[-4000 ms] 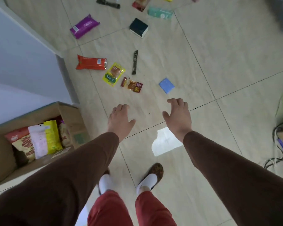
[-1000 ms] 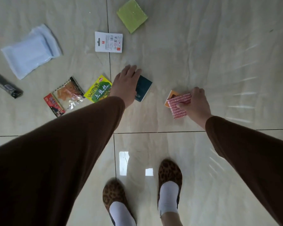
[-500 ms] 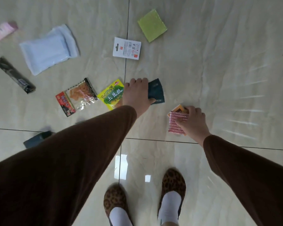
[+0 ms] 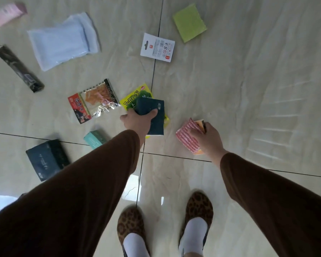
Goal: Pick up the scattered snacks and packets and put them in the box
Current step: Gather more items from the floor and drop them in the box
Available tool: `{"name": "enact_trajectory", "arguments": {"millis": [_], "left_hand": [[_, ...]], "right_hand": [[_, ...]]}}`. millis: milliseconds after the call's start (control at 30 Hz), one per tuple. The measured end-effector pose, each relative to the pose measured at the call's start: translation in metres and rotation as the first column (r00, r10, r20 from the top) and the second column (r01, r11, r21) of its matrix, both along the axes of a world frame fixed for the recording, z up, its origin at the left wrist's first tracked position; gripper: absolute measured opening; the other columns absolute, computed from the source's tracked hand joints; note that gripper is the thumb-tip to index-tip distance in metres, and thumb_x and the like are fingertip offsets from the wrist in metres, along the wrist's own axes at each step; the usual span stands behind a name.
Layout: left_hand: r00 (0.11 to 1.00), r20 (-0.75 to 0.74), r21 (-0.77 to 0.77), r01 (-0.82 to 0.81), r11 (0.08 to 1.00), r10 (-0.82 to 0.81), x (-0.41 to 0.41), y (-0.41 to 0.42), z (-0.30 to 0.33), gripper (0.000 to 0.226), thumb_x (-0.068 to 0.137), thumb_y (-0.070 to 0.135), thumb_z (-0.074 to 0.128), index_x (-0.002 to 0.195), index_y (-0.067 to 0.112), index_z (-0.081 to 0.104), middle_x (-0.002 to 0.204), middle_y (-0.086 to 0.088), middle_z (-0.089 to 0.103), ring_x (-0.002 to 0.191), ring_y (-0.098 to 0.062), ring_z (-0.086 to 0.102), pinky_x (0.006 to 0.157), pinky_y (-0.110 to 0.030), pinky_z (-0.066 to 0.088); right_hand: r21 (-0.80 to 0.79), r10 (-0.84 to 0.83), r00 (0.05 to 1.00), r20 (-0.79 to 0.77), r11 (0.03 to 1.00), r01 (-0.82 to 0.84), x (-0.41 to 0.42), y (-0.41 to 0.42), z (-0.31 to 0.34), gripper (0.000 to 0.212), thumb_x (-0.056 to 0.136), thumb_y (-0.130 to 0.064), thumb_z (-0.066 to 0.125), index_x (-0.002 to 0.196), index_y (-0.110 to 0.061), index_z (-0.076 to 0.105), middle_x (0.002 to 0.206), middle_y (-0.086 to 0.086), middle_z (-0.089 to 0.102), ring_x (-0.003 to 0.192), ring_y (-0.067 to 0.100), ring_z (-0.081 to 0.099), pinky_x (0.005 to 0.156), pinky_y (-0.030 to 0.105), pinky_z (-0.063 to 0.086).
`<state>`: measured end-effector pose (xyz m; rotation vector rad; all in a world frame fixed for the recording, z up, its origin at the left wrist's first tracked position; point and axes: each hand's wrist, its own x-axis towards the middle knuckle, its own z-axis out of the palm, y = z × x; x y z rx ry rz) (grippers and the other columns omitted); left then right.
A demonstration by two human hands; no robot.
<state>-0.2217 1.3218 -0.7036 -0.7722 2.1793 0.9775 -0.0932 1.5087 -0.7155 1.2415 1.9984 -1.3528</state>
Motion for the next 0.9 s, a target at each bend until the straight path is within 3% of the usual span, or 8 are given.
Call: {"name": "enact_trajectory", "arguments": {"millis": [167,300,433,600,667,767,833,900], "left_hand": [[0.988,-0.053,0.183,-0.134,0.974,0.146,-0.006,0.000,0.005,0.070,0.070,0.027,0.088,0.115,0.015,0.036,0.106,-0.004,0.057,0.094,-0.027,0.062,0.083,-0.047,0.058],[0.968,-0.010,0.236,-0.242,0.941,0.252,-0.009,-0.014,0.025,0.102,0.070,0.017,0.089,0.144,0.022,0.019,0.105,0.000,0.055,0.087,-0.018,0.060,0.069,-0.035,0.054],[0.941,0.039,0.302,-0.333,0.893,0.337,-0.017,-0.037,0.034,0.069,0.068,0.019,0.090,0.122,0.010,0.049,0.111,-0.007,0.066,0.089,-0.021,0.066,0.061,-0.030,0.054],[0.936,-0.029,0.435,-0.304,0.847,0.351,-0.056,-0.047,0.039,0.057,0.070,0.017,0.089,0.117,0.013,0.055,0.107,-0.003,0.068,0.090,-0.022,0.069,0.068,-0.038,0.060],[0.932,-0.055,0.449,-0.296,0.843,0.357,-0.072,-0.049,0.037,0.056,0.070,0.017,0.088,0.114,0.015,0.053,0.108,-0.002,0.067,0.094,-0.024,0.069,0.074,-0.042,0.061],[0.940,-0.075,0.431,-0.271,0.861,0.334,-0.086,-0.050,0.029,0.057,0.071,0.019,0.088,0.113,0.017,0.050,0.110,-0.001,0.065,0.098,-0.024,0.067,0.082,-0.046,0.059],[0.945,-0.073,0.434,-0.257,0.864,0.318,-0.088,-0.053,0.025,0.057,0.071,0.020,0.088,0.113,0.018,0.050,0.110,-0.001,0.065,0.098,-0.023,0.067,0.083,-0.045,0.059],[0.950,-0.065,0.439,-0.248,0.864,0.306,-0.084,-0.056,0.022,0.057,0.070,0.021,0.089,0.113,0.019,0.051,0.109,-0.001,0.066,0.097,-0.023,0.068,0.081,-0.044,0.060]], "right_hand": [[-0.134,0.039,0.998,-0.043,0.990,-0.044,-0.028,0.005,0.007,0.032,0.093,-0.037,0.069,0.112,-0.014,0.056,0.097,0.002,0.068,0.083,0.015,0.067,0.066,0.027,0.049],[-0.167,0.059,0.996,-0.067,0.983,-0.069,-0.060,0.001,0.019,0.041,0.094,-0.036,0.067,0.121,-0.011,0.048,0.097,0.000,0.063,0.086,0.015,0.065,0.063,0.022,0.045],[-0.179,0.072,0.992,-0.101,0.980,-0.089,-0.108,-0.006,0.026,0.055,0.085,-0.032,0.079,0.125,-0.012,0.047,0.108,0.003,0.065,0.094,0.016,0.068,0.070,0.024,0.051],[-0.024,0.227,0.954,-0.197,0.971,-0.236,-0.203,-0.016,0.027,0.038,0.084,-0.045,0.075,0.110,-0.017,0.066,0.107,0.005,0.071,0.090,0.015,0.067,0.076,0.030,0.055],[0.169,0.334,0.912,-0.240,0.939,-0.299,-0.236,-0.020,0.022,0.050,0.075,-0.067,0.068,0.101,-0.024,0.071,0.112,0.005,0.069,0.107,0.025,0.064,0.095,0.042,0.052],[0.278,0.509,0.845,-0.163,0.846,-0.456,-0.273,-0.018,0.006,0.074,0.080,-0.073,0.062,0.130,-0.018,0.063,0.151,0.008,0.044,0.143,0.030,0.033,0.118,0.047,0.027],[0.199,0.485,0.868,-0.110,0.866,-0.459,-0.287,-0.018,0.001,0.100,0.061,-0.092,0.056,0.129,-0.019,0.061,0.145,0.008,0.052,0.138,0.030,0.044,0.112,0.047,0.036],[0.239,0.527,0.850,-0.012,0.827,-0.510,-0.285,-0.020,-0.005,0.089,0.064,-0.091,0.054,0.118,-0.020,0.062,0.126,0.009,0.062,0.125,0.033,0.053,0.098,0.043,0.043]]}}
